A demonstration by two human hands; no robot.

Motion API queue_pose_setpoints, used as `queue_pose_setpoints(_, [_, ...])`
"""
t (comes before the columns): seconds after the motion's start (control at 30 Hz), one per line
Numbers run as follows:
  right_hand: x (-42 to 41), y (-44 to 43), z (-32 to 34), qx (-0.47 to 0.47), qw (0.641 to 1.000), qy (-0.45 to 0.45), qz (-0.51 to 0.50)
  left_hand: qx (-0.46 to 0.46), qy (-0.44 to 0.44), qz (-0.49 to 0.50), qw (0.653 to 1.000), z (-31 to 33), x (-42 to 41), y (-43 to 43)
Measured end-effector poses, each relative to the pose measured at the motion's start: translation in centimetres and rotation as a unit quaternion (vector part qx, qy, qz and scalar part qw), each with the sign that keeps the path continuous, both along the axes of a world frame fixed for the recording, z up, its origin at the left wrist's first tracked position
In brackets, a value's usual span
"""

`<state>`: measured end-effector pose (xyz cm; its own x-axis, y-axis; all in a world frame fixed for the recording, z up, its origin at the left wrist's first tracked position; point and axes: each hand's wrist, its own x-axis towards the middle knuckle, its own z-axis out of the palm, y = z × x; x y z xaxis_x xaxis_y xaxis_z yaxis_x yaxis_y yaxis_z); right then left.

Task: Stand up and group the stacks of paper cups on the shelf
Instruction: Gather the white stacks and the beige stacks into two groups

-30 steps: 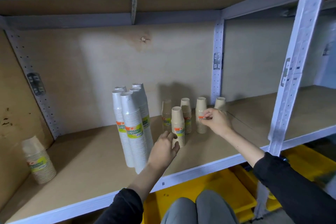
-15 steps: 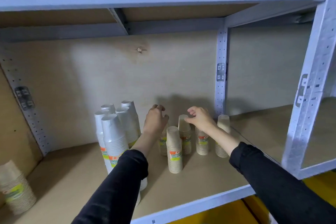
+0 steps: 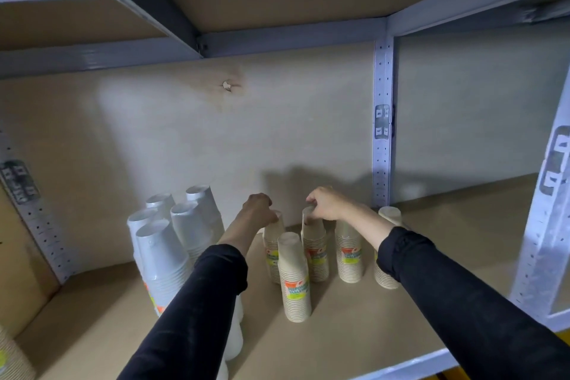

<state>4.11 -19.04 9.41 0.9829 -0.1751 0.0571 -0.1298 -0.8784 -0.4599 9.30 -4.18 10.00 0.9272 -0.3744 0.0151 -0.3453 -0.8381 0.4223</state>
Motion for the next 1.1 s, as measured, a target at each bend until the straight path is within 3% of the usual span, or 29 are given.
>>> queue_pose_setpoints(0.77, [-0.7,2.6,1.4,-0.055,0.996,0.033,0.067,0.048,-0.020,-0.022,0.998,-0.1,-1.1,1.7])
queue_pose_setpoints(1.1, [-0.6,1.8,0.4,-0.016,0.998,0.025,0.059,0.030,0.009,-0.026,0.999,-0.1,-0.9,1.7])
